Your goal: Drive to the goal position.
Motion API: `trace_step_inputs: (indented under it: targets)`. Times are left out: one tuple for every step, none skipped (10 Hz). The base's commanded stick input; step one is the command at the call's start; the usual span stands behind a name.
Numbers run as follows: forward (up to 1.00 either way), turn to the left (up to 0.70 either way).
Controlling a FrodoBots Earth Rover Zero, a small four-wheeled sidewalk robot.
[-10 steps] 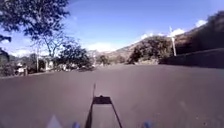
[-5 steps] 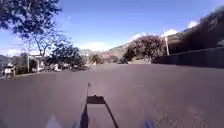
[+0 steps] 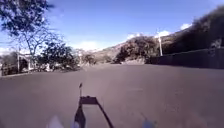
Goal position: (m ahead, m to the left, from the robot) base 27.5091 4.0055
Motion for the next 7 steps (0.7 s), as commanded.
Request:
trace_step_inputs:
  targets:
    - [0.7, -0.35]
    - [0.7, -0.35]
    - [0.7, -0.35]
    - [0.7, -0.35]
    - [0.7, -0.35]
    - [0.7, -0.35]
    - [0.7, -0.35]
